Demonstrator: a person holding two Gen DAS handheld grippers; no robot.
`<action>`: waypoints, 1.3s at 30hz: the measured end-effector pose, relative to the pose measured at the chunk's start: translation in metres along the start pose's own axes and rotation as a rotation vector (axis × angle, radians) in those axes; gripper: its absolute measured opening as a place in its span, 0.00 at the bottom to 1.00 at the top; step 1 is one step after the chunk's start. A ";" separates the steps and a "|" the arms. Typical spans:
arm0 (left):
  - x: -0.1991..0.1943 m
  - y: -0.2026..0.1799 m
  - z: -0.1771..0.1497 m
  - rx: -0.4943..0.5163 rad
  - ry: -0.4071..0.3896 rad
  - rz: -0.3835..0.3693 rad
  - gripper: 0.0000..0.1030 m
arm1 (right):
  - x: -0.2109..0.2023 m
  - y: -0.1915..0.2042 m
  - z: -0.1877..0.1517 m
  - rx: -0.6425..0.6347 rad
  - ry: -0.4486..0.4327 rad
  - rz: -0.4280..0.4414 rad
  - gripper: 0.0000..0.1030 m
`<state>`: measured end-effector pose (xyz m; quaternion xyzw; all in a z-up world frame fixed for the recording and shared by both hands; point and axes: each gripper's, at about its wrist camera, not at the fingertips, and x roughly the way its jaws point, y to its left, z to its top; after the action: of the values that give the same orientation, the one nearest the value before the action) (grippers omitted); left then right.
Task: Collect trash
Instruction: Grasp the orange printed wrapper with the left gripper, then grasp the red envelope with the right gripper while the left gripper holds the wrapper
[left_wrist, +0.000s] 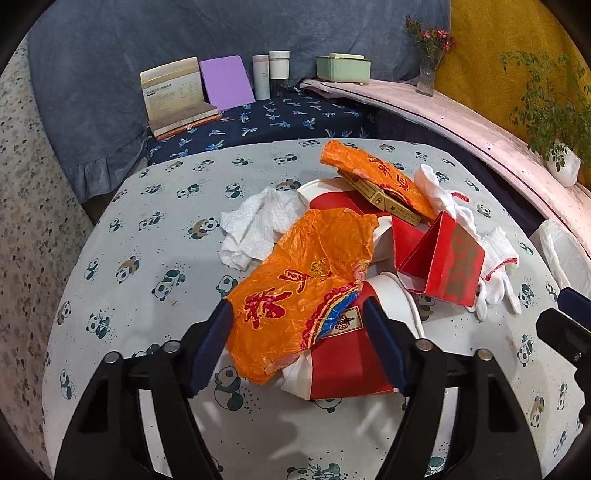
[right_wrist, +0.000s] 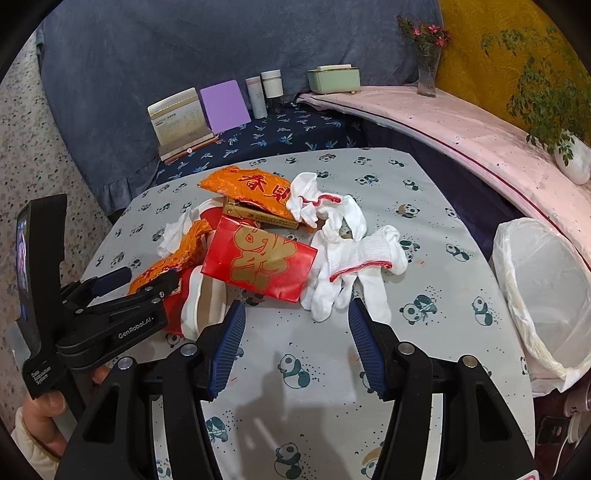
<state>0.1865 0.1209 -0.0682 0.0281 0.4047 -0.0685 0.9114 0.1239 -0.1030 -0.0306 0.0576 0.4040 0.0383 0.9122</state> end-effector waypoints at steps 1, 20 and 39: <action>0.001 0.000 0.000 0.001 0.005 -0.006 0.56 | 0.002 0.001 0.000 0.001 0.004 0.001 0.55; -0.034 -0.004 0.008 -0.036 -0.055 -0.096 0.09 | 0.009 0.008 -0.001 -0.004 0.009 0.006 0.55; -0.031 -0.001 0.012 -0.085 -0.030 -0.111 0.08 | 0.064 0.015 0.074 -0.171 0.038 0.269 0.55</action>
<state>0.1745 0.1216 -0.0373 -0.0340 0.3946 -0.1021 0.9125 0.2209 -0.0859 -0.0263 0.0325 0.4051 0.1954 0.8926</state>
